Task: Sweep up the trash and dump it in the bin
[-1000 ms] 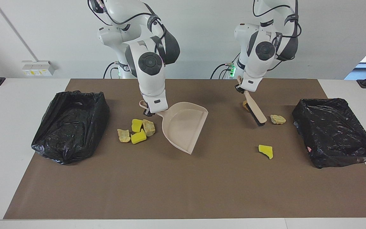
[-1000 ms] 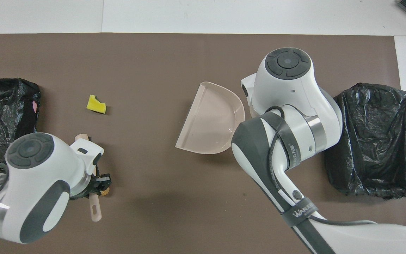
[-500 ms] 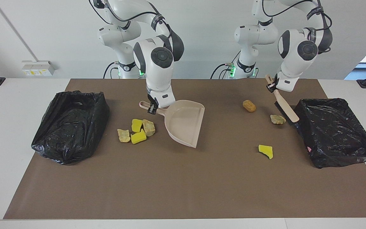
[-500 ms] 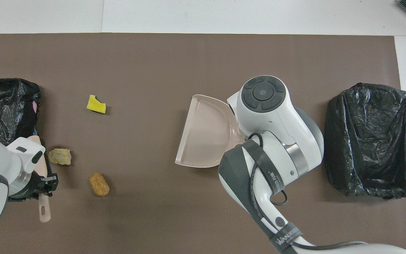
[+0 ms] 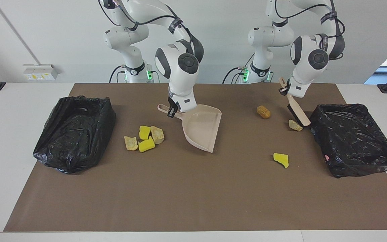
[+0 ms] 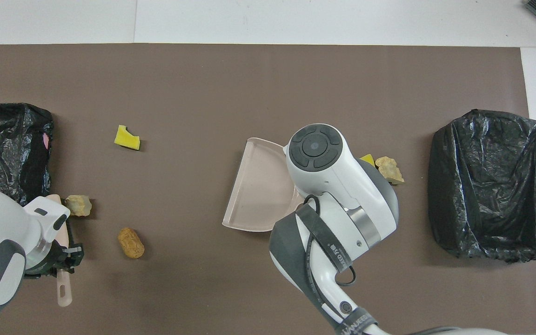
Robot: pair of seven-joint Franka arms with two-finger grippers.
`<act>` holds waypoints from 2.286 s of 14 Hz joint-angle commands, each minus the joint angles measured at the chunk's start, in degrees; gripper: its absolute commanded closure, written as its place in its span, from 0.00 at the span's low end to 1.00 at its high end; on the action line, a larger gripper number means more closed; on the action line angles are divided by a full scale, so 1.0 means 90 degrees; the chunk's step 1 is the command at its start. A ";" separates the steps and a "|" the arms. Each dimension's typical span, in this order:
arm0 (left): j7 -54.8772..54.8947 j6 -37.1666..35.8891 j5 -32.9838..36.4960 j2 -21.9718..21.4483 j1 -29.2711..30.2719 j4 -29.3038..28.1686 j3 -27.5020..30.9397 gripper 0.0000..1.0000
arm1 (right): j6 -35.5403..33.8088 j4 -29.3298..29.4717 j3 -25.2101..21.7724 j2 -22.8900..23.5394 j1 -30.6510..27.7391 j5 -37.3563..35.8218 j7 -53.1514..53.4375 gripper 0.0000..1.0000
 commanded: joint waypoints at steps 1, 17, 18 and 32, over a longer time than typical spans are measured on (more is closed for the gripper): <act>-0.0317 0.0241 0.0076 -0.0114 -0.0573 -0.0124 -0.0015 1.00 | 0.0220 -0.0137 0.0018 -0.0013 -0.0025 -0.0137 0.0096 1.00; -0.3136 -0.0755 -0.1087 -0.0651 -0.2011 0.0053 -0.0142 1.00 | 0.1167 -0.1347 0.0018 -0.0413 -0.0162 -0.0117 -0.0197 1.00; -0.3382 -0.0561 -0.1087 -0.0641 -0.2088 -0.0122 -0.0142 1.00 | 0.1167 -0.1425 0.0018 -0.0481 -0.0153 -0.0107 -0.0207 1.00; -0.1901 0.1715 -0.1390 0.0687 -0.2421 0.0003 -0.0132 1.00 | 0.1040 -0.1543 0.0018 -0.0589 -0.0025 -0.0107 0.0271 1.00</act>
